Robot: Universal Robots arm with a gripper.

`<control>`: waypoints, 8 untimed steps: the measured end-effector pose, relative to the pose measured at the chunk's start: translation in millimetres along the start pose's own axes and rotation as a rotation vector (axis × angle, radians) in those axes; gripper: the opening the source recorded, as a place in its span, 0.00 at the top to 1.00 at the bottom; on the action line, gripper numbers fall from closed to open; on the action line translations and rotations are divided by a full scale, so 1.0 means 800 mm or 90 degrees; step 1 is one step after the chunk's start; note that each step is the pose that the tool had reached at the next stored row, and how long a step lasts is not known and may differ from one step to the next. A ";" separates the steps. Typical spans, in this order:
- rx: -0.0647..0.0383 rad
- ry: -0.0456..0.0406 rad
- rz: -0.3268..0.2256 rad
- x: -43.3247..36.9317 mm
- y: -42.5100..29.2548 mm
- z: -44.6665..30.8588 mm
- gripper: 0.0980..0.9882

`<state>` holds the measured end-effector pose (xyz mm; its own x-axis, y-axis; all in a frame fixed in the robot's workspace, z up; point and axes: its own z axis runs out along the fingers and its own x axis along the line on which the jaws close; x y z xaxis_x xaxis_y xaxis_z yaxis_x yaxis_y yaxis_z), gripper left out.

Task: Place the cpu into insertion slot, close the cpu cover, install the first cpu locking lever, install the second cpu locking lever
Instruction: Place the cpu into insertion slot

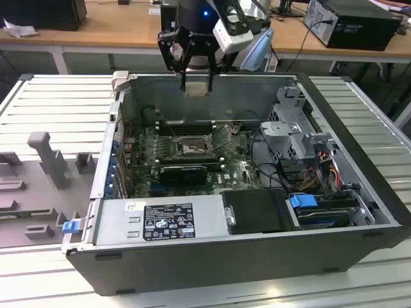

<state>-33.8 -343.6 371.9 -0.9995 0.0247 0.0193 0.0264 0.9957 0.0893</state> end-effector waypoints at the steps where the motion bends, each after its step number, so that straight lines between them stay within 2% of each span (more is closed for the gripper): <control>1: 0.000 -0.0005 0.006 0.000 0.0000 0.0000 0.52; 5: -0.001 -0.0064 0.072 0.000 -0.0001 0.0006 0.52; 8: -0.001 -0.0067 0.075 0.000 -0.0004 0.0026 0.52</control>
<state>-33.8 -343.7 369.9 -0.9896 0.1428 0.0193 0.1440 0.9855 0.0893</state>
